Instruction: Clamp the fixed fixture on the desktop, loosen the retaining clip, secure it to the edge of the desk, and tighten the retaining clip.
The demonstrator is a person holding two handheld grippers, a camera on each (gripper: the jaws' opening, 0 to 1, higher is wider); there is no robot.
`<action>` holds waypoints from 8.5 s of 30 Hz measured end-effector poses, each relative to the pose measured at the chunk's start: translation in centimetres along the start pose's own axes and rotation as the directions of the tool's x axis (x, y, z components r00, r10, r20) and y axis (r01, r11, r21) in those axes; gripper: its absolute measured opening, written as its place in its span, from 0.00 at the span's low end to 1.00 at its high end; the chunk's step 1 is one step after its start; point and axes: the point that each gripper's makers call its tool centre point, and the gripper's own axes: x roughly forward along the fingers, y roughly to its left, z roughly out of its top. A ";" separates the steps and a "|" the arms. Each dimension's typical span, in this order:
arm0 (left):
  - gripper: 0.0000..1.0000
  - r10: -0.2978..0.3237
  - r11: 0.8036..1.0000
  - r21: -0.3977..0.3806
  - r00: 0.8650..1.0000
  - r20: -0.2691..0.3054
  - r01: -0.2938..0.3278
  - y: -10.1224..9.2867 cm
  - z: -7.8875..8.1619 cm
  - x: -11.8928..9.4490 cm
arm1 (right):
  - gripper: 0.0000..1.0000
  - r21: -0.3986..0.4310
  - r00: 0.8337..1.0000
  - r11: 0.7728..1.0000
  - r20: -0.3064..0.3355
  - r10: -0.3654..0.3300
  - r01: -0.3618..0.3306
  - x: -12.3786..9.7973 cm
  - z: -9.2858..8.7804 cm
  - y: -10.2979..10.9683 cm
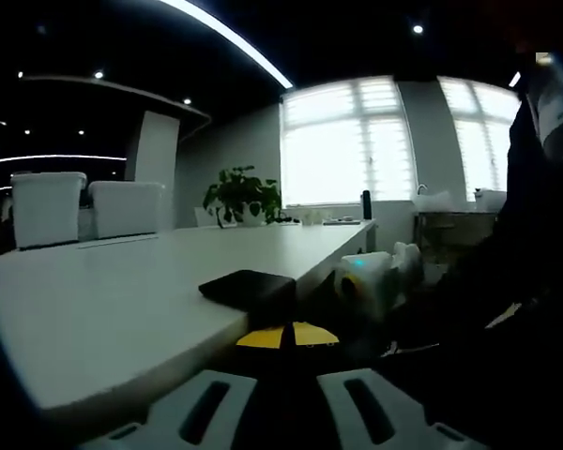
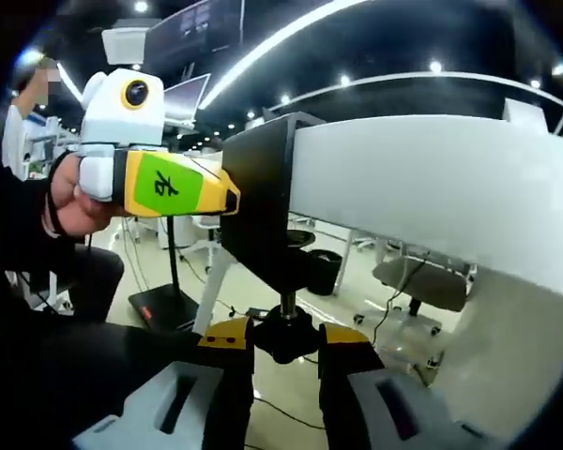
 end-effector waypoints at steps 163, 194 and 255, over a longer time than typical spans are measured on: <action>0.02 -0.002 0.996 -0.090 1.000 0.012 0.003 0.4 -0.4 -0.7 | 0.34 0.078 0.978 0.974 -0.028 -0.209 0.210 -0.9 0.1 -0.7; 0.02 -0.004 0.999 -0.041 0.998 0.065 0.007 -0.6 0.4 -0.8 | 0.24 0.053 0.978 0.976 -0.032 -0.208 0.209 -0.1 0.0 0.3; 0.02 -0.044 0.999 -0.021 0.997 0.058 0.045 0.3 -0.3 -0.2 | 0.26 0.082 0.996 0.993 -0.039 -0.079 0.082 0.6 0.0 0.7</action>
